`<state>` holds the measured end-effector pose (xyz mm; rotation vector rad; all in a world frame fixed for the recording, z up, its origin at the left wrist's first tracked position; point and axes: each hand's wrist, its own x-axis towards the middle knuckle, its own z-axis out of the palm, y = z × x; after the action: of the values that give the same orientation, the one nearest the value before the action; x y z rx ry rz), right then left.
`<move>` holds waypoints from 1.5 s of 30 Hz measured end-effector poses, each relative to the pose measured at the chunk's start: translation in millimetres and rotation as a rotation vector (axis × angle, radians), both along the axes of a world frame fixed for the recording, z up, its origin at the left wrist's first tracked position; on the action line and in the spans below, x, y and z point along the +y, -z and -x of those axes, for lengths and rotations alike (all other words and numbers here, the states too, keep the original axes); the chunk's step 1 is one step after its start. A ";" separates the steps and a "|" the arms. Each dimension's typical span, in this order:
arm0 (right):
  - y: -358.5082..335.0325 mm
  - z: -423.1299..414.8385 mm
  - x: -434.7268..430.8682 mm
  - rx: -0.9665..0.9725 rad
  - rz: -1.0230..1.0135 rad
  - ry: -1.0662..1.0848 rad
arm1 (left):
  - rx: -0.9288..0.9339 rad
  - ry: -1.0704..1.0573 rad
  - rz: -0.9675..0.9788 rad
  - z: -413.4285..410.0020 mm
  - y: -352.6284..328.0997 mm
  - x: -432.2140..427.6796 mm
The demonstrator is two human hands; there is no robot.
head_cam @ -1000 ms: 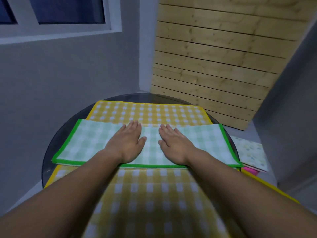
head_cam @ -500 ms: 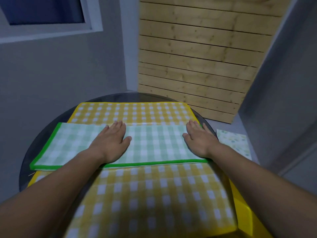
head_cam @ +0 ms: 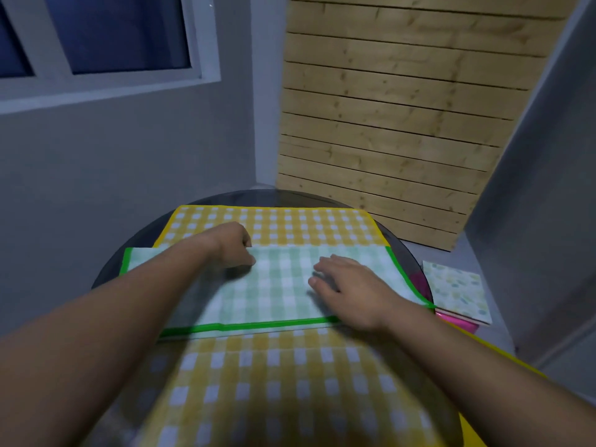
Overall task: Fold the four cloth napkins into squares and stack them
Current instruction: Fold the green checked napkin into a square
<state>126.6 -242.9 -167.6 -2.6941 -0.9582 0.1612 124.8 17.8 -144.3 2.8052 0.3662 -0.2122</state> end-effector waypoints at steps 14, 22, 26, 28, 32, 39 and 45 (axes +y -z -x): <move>-12.2 44.5 17.2 0.094 -0.062 -0.179 | -0.040 -0.668 1.070 45.6 18.1 -18.0; -8.2 55.3 0.8 0.237 0.028 -0.163 | -0.278 -0.706 1.030 73.2 36.4 -47.3; -6.0 60.8 -4.2 0.193 0.076 -0.179 | -0.323 -0.310 0.444 103.1 33.2 -42.6; -4.6 63.4 -5.5 0.195 0.071 -0.182 | -0.327 -0.094 0.202 118.7 29.2 -38.2; -2.9 70.1 -6.8 0.144 0.106 -0.194 | -0.227 0.328 0.201 153.3 22.9 -43.7; -7.5 100.0 -15.8 0.190 -0.086 -0.292 | -0.241 0.540 0.158 186.8 37.3 -52.9; 3.9 119.3 -24.8 0.229 -0.035 -0.379 | -0.256 0.495 0.262 198.4 46.0 -48.5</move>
<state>7.3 -267.8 -171.4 -2.3700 -1.3674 0.5099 -73.7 -30.7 -190.3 2.5676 -0.3920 -0.0026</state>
